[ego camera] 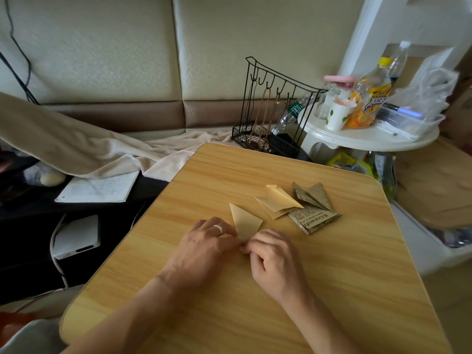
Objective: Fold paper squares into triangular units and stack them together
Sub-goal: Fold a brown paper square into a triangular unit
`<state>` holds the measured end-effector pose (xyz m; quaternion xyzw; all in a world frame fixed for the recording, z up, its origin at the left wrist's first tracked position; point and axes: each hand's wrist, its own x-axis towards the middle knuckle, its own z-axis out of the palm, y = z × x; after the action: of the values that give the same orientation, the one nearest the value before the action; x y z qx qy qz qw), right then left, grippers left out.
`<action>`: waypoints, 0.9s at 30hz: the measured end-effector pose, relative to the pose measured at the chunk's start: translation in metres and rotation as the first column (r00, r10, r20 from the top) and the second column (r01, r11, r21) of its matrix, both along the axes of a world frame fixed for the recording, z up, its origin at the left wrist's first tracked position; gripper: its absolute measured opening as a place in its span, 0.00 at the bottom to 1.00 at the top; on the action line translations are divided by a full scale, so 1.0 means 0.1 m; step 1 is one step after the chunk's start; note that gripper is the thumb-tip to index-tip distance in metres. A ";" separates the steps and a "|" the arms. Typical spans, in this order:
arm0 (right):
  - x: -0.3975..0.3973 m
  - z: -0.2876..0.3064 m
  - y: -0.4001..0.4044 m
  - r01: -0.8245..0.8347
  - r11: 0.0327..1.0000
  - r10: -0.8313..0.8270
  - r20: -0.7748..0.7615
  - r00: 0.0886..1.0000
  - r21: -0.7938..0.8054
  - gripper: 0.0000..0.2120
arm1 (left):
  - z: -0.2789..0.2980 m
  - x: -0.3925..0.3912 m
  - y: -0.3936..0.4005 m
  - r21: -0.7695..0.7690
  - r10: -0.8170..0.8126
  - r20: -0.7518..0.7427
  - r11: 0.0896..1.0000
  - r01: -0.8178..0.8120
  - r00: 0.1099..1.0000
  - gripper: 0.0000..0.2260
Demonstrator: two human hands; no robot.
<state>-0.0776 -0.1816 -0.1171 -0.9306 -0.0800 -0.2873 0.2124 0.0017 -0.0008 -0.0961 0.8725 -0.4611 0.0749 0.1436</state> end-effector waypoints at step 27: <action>-0.03 0.02 0.00 -0.001 0.999 -0.001 -0.039 0.999 -0.042 0.09 | -0.02 0.20 -0.36 0.350 0.472 0.060 0.815 -0.462 0.879 0.34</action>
<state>-0.0811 -0.1817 -0.1154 -0.9402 -0.0817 -0.2676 0.1944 0.0216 -0.0363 -0.0978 0.9710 -0.2366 0.0107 -0.0320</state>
